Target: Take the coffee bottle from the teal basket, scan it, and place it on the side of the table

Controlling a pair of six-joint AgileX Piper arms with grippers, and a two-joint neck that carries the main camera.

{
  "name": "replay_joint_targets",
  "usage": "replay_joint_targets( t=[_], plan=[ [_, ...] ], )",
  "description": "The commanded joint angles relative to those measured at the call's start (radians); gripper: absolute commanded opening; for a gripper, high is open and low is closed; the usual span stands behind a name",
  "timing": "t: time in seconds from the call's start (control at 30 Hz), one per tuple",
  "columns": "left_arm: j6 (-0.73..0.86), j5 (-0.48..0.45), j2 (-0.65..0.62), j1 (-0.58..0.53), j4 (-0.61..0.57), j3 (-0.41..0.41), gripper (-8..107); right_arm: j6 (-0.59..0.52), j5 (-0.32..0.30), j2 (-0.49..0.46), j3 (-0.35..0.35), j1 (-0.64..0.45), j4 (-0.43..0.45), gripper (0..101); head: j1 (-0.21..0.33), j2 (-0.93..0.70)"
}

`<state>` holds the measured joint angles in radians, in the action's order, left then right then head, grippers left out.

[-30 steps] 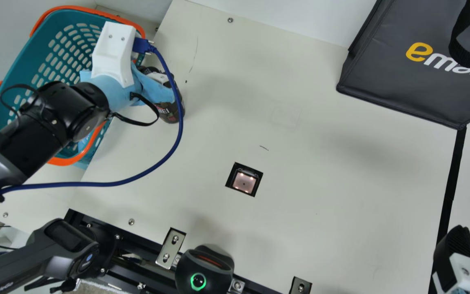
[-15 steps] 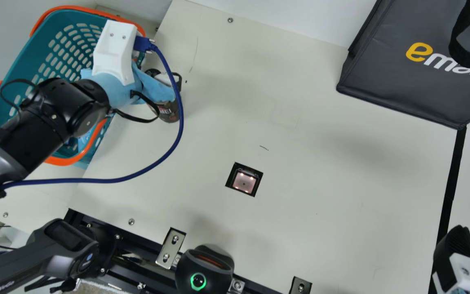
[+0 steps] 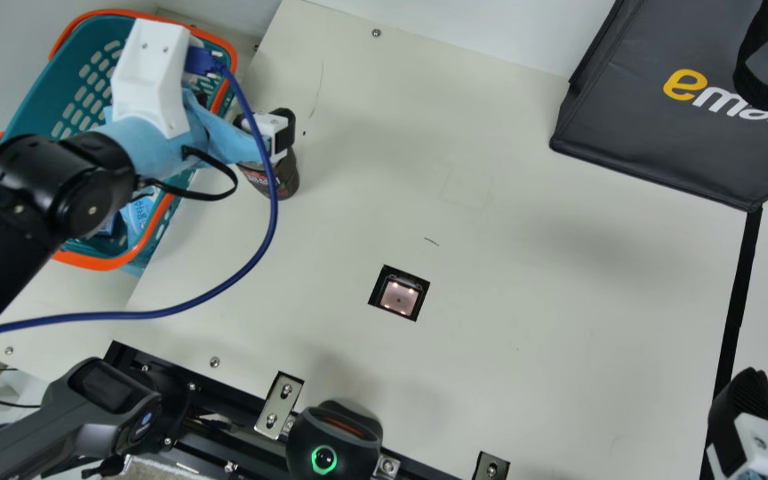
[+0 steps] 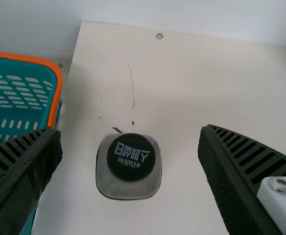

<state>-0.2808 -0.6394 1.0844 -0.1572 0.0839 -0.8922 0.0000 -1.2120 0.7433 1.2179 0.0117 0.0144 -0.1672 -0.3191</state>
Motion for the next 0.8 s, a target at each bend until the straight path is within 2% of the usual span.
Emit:
replay_joint_targets(
  t=[0.0,0.27,0.73,0.77],
  plan=[
    [0.024,-0.019,-0.047,0.006,-0.020,-0.004,90,0.000,0.000,0.000,0.000,0.000,0.000,95,0.029,-0.002],
    [0.099,-0.141,-0.185,0.022,-0.073,-0.034,90,0.000,0.000,0.000,0.000,0.000,0.000,95,0.029,-0.002],
    [0.173,-0.419,-0.331,0.052,-0.062,-0.141,90,0.000,-0.001,0.000,0.000,0.000,0.000,95,0.029,-0.002],
    [0.169,-0.375,-0.328,0.051,-0.063,-0.129,90,0.000,-0.001,0.000,0.000,0.000,0.000,95,0.029,-0.002]
  ],
)
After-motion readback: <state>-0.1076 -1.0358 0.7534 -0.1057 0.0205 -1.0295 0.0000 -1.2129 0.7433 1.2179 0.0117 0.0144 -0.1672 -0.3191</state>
